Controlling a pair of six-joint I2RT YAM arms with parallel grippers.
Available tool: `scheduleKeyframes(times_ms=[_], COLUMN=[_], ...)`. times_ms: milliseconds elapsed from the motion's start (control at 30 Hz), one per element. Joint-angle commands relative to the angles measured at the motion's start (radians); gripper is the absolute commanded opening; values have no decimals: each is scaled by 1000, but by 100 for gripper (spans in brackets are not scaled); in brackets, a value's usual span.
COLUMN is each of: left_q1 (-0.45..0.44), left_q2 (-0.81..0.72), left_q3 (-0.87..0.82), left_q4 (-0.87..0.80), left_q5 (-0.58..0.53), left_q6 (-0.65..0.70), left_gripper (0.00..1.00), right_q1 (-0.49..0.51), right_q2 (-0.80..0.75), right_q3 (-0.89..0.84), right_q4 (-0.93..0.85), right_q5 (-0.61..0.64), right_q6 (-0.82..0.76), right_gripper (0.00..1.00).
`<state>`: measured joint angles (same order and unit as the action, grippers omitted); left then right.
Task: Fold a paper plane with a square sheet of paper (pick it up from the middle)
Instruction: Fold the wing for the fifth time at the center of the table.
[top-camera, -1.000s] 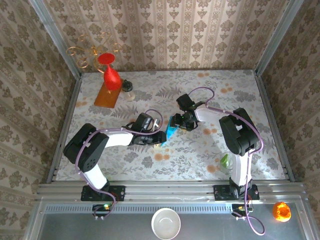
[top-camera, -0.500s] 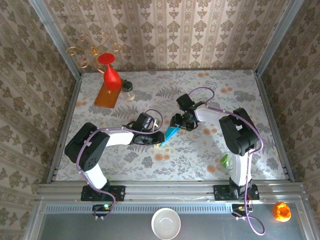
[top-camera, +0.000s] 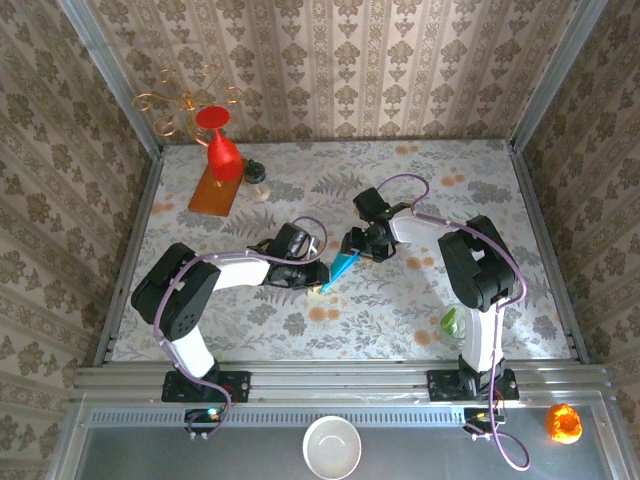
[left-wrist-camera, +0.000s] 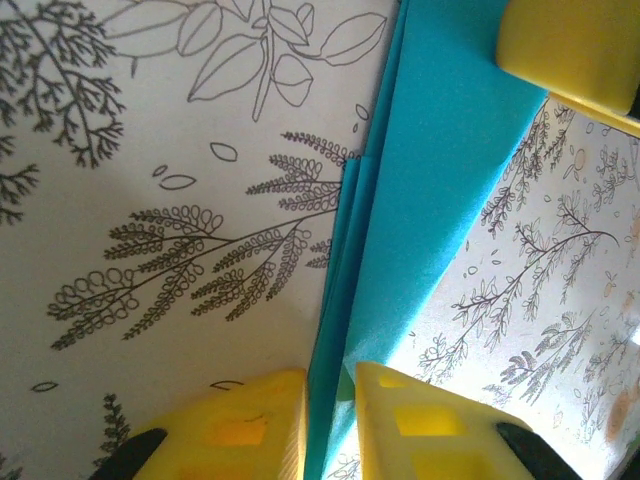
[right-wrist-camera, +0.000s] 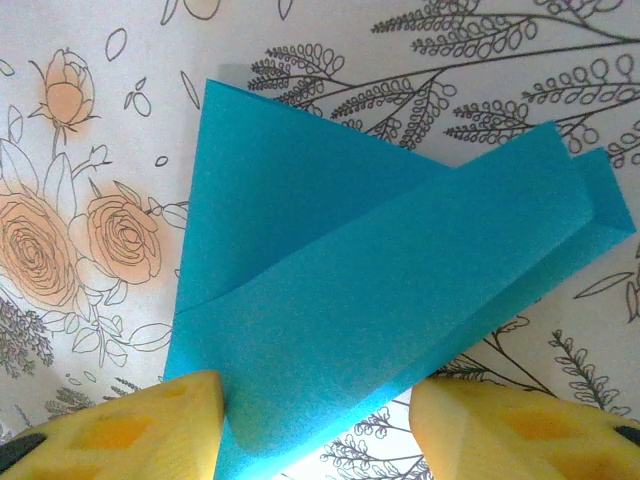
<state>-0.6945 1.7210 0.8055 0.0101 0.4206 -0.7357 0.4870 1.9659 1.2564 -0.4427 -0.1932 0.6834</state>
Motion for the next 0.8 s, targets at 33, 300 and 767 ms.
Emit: scheduleKeyframes(times_ms=[33, 300, 767], left_q1=[-12, -21, -31], left_q2=[-49, -66, 53], left_q3=[30, 53, 140], left_q4=[-50, -71, -135], left_q5=[-42, -65, -67], left_q6=[26, 30, 55], left_gripper=[24, 36, 36], right_q1=[4, 4, 2], right_q2=[142, 148, 144], right_q3=[-45, -43, -49], right_q4=[13, 19, 19], right_q5=[56, 52, 49], right_q6=[-8, -4, -2], right_gripper=[58, 58, 58])
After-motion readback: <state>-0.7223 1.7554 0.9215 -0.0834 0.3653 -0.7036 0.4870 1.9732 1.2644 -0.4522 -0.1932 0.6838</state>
